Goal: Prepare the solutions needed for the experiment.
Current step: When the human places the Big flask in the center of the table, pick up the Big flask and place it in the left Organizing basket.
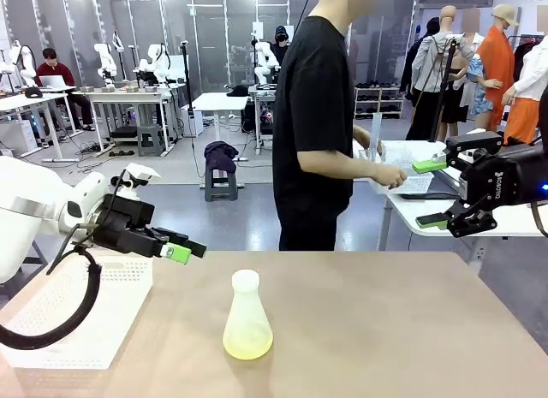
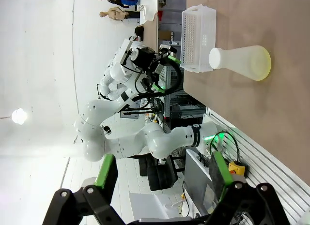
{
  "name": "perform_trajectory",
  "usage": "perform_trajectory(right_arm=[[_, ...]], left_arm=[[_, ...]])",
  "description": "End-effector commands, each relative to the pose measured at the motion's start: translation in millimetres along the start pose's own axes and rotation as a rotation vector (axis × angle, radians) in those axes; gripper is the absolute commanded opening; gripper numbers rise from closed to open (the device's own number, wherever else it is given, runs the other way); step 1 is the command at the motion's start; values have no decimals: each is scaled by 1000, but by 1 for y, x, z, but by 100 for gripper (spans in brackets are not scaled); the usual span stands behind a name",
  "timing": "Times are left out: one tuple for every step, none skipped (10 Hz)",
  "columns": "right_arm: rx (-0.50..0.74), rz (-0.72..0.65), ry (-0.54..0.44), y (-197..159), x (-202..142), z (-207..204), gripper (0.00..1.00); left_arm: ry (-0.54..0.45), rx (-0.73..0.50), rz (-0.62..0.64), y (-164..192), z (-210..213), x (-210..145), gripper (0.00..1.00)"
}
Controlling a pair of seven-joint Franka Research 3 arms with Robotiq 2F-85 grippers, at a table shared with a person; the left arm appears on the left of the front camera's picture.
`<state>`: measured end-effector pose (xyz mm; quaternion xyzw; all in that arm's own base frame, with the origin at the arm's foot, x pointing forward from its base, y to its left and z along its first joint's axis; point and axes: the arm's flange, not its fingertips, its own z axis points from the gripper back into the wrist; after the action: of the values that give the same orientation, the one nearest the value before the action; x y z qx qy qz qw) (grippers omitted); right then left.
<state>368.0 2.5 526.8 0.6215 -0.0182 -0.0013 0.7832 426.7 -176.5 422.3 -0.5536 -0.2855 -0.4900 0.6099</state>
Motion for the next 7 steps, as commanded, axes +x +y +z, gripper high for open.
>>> perform_trajectory(right_arm=[[7, 11, 2, 2, -1, 0, 96], [7, 11, 2, 2, -1, 0, 96], [7, 11, 2, 2, -1, 0, 96], [7, 11, 2, 2, -1, 0, 96], [7, 11, 2, 2, -1, 0, 96], [7, 11, 2, 2, -1, 0, 96], [7, 11, 2, 2, -1, 0, 96]], left_arm=[[-90, -67, -363, 26, 4, 9, 100], [-50, -34, -565, 30, 8, 11, 100], [-56, -87, -624, 35, 9, 12, 100], [-61, -104, -657, 41, 9, 11, 100], [-72, -103, -691, 45, 9, 10, 100], [-87, -103, -701, 46, 8, 10, 100], [-103, -79, -685, 49, 8, 12, 100]])
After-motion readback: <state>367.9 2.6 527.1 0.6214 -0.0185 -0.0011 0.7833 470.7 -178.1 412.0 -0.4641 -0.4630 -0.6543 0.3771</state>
